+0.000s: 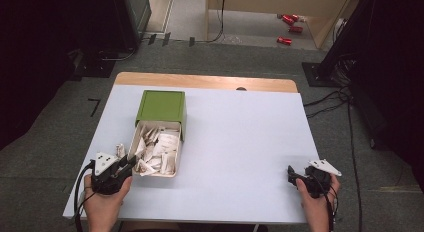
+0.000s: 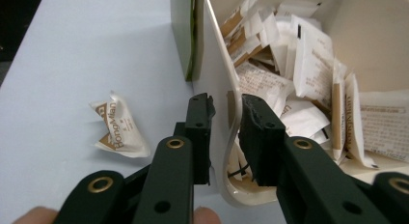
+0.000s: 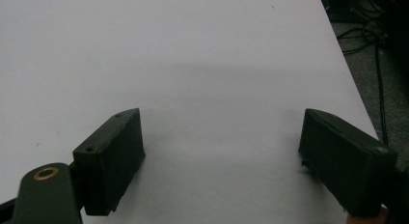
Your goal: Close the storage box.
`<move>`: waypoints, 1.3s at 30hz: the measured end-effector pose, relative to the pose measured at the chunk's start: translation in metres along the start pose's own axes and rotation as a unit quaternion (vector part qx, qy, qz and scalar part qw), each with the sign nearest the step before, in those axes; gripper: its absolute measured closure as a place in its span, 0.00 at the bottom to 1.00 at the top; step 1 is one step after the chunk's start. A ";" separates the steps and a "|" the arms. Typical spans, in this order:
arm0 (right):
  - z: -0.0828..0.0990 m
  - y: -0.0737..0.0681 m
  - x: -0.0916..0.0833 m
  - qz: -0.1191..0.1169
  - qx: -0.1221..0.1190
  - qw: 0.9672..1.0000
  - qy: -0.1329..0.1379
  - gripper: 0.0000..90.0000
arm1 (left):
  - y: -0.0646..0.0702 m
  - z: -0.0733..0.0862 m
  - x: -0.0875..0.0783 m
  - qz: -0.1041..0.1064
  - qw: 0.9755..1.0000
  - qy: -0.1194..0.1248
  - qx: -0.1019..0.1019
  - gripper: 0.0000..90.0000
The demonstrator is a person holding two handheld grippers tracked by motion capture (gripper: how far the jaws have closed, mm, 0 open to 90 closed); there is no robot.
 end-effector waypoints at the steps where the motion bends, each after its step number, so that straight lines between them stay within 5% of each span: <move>1: 0.000 0.000 0.000 0.000 0.000 1.000 0.000 0.17 | 0.000 0.002 0.002 0.000 1.000 -0.003 0.001 0.86; 16: 0.000 0.000 0.000 0.000 0.000 1.000 0.000 0.17 | -0.001 0.007 0.010 -0.022 1.000 -0.014 0.000 0.97; 39: 0.000 0.000 0.000 -0.001 0.000 1.000 0.000 0.17 | 0.002 -0.011 0.016 -0.037 0.997 -0.016 -0.069 1.00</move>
Point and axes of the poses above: each handheld gripper's, and its own axes: x roughly forward along the jaws, z roughly out of its underside, y roughly to its right, the point moved 10 cm from there along x, roughly forward along the jaws, and after that the axes turned 5 degrees about -y, right-handed, at the moved point
